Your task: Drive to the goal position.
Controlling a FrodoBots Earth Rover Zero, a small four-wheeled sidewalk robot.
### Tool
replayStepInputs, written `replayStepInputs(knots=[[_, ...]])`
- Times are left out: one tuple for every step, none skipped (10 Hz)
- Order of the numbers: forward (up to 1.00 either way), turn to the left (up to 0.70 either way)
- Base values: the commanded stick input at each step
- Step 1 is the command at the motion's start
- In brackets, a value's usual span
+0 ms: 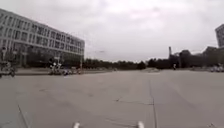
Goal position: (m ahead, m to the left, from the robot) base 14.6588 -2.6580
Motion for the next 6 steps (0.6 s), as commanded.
replayStepInputs(knots=[[0.85,0.00],[0.85,0.00],[0.85,0.00],[0.85,0.00],[0.85,0.00],[0.85,-0.12]])
